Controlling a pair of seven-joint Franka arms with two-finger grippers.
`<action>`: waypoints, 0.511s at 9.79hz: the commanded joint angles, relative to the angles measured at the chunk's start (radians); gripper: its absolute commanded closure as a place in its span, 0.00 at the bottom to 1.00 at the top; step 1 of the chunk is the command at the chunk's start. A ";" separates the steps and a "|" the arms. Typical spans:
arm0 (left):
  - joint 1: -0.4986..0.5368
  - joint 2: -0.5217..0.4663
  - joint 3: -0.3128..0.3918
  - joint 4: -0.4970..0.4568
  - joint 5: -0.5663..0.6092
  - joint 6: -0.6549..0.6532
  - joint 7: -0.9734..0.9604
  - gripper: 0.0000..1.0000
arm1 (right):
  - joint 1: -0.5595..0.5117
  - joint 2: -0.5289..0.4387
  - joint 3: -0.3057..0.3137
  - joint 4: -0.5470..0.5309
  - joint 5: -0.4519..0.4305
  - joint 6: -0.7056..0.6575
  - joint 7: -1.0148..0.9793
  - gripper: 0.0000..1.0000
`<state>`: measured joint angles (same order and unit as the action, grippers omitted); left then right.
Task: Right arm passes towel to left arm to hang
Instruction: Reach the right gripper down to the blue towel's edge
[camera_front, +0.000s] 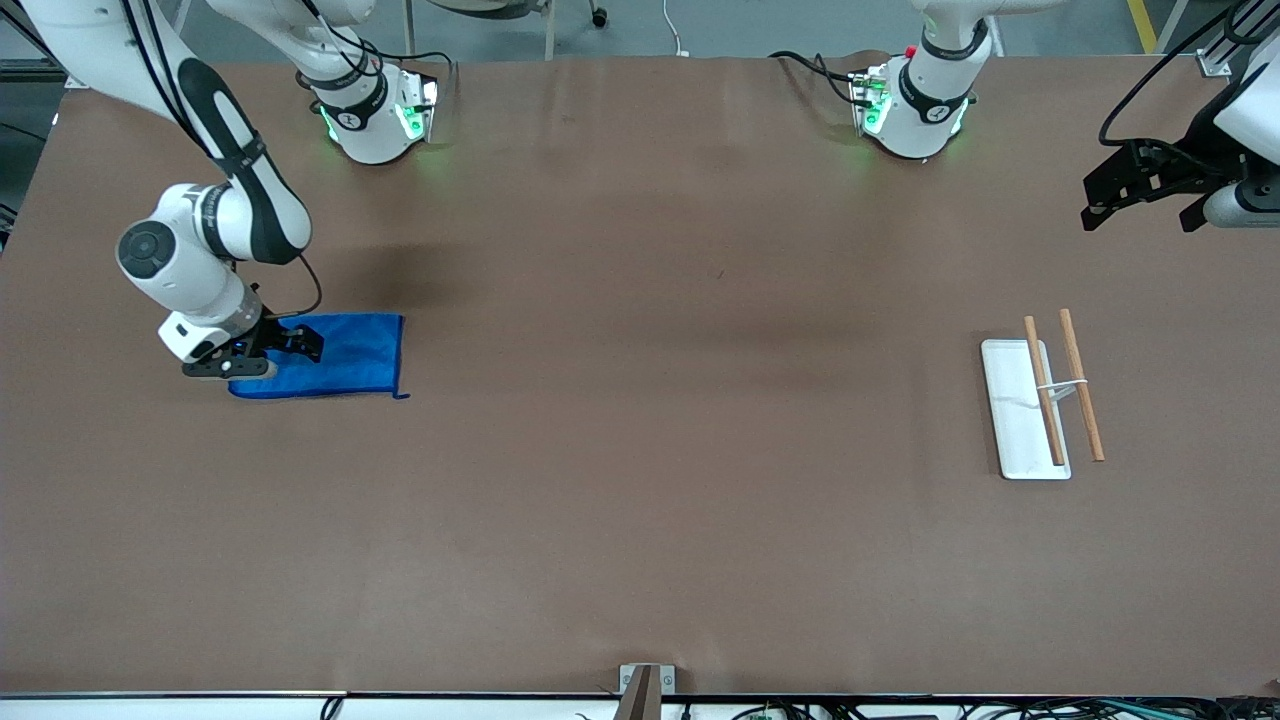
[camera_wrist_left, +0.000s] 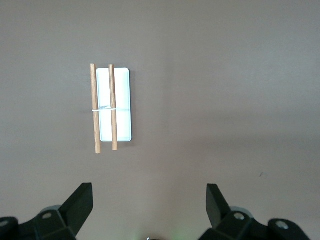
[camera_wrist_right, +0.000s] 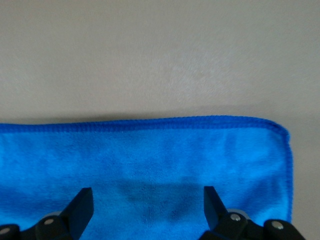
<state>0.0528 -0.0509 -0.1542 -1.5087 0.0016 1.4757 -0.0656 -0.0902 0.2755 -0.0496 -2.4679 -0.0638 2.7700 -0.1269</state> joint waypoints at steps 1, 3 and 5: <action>0.002 0.013 -0.004 -0.011 -0.003 -0.006 0.013 0.00 | 0.003 -0.013 -0.001 -0.037 -0.013 0.025 -0.017 0.11; 0.004 0.011 -0.004 -0.011 -0.005 -0.008 0.013 0.00 | 0.000 -0.013 0.001 -0.060 -0.013 0.026 -0.030 0.18; 0.005 0.009 -0.004 -0.011 -0.015 -0.031 0.015 0.00 | -0.003 0.005 0.001 -0.060 -0.013 0.040 -0.028 0.24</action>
<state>0.0529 -0.0509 -0.1542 -1.5078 0.0016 1.4676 -0.0642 -0.0895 0.2841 -0.0489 -2.5049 -0.0654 2.7822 -0.1481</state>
